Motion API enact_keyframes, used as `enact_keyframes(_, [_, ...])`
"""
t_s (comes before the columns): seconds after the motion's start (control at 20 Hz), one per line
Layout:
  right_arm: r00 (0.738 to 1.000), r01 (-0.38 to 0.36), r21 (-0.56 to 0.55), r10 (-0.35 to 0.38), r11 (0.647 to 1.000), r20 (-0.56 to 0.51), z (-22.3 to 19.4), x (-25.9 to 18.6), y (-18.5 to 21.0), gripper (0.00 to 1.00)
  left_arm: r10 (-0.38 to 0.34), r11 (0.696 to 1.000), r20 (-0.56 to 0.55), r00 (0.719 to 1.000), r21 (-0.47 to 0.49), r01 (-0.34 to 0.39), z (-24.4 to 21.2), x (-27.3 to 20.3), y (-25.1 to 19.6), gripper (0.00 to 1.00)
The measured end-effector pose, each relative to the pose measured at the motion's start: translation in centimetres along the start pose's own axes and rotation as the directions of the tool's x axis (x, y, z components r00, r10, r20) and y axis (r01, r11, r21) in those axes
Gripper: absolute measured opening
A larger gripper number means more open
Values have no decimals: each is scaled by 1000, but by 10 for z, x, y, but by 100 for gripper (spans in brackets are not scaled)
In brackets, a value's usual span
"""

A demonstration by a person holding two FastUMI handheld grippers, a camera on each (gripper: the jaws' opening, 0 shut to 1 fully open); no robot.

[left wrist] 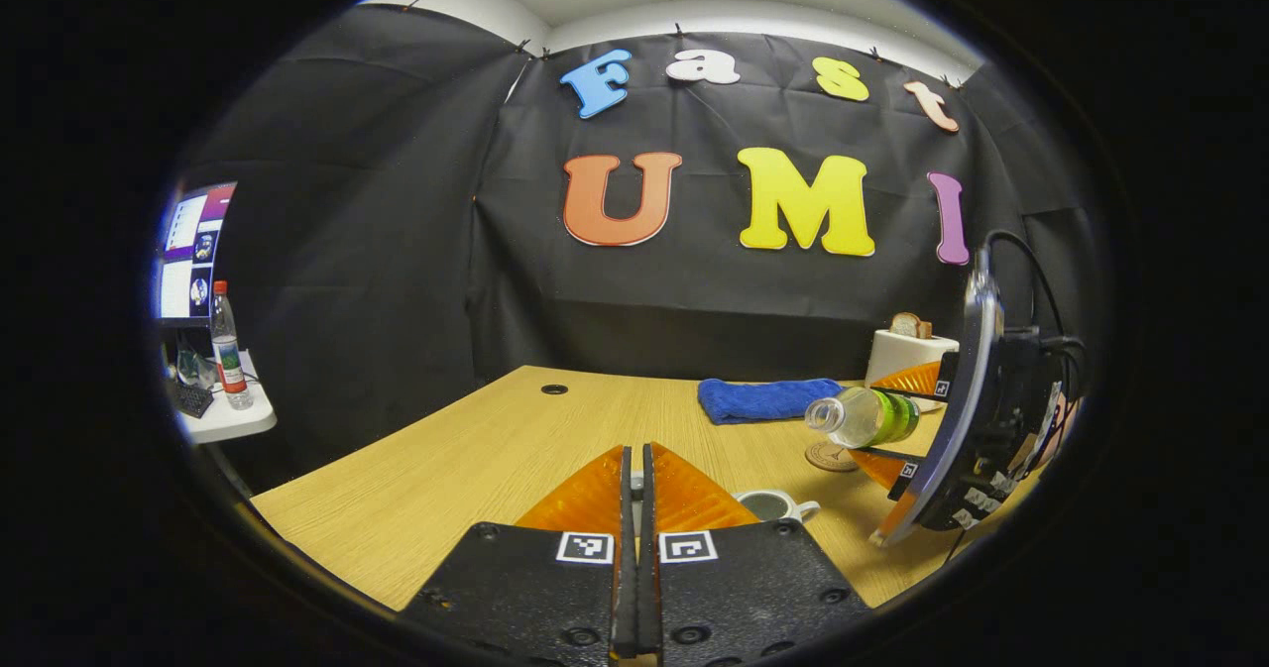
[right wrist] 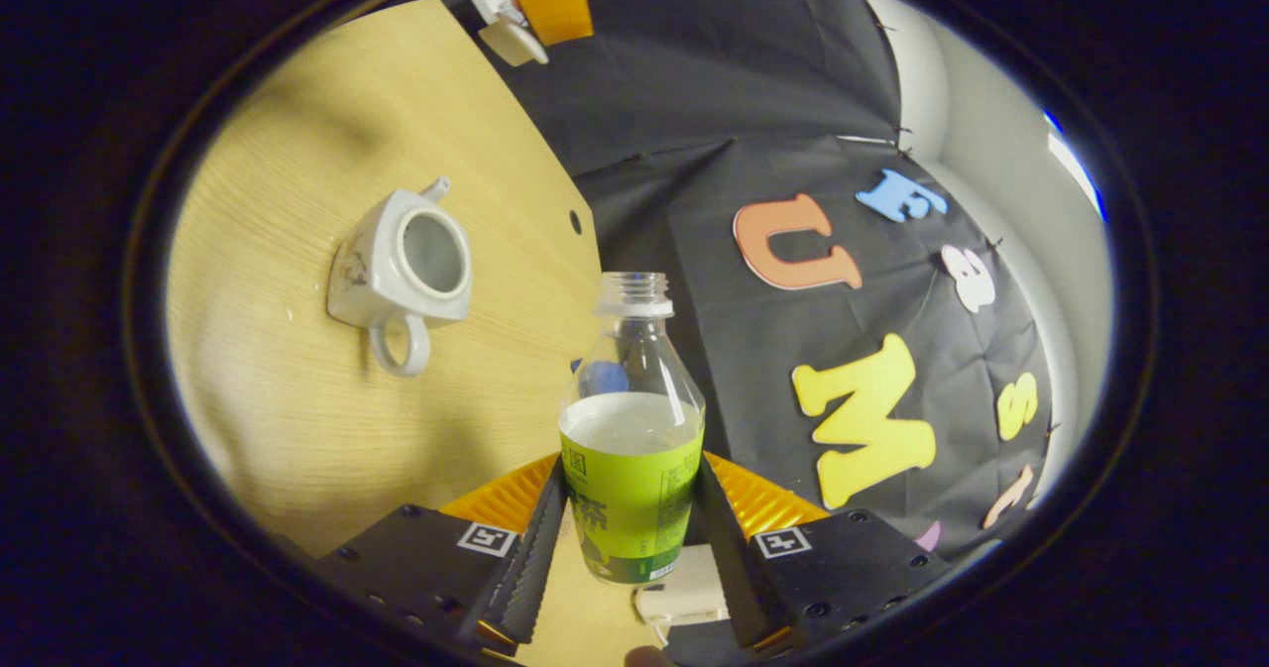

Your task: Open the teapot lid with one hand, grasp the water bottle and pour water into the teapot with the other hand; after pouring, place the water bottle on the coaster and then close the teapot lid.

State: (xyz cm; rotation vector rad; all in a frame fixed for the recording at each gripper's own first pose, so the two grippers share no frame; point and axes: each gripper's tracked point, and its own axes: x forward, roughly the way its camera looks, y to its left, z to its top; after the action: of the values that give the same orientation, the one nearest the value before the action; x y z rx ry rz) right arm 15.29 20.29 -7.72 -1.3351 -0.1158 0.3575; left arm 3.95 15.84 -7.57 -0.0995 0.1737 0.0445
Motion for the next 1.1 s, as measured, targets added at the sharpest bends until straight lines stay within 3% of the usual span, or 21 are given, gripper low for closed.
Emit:
enact_keyframes(0.2, [999,21,-147,-16,989,37,11,3,1,72,8,1000,-7,1000,-3,-8,-2,0,5,3])
enact_keyframes(0.4, [996,59,-314,-36,948,77,18,2,1,72,6,1000,-4,1000,0,-6,0,-2,6,3])
enact_keyframes(0.6, [989,127,-492,-71,862,132,28,5,-8,71,9,1000,-9,1000,-8,-9,-1,-1,9,3])
enact_keyframes(1.1, [979,183,-629,-81,756,188,42,4,-19,72,9,1000,-5,1000,-13,-9,3,-6,13,3])
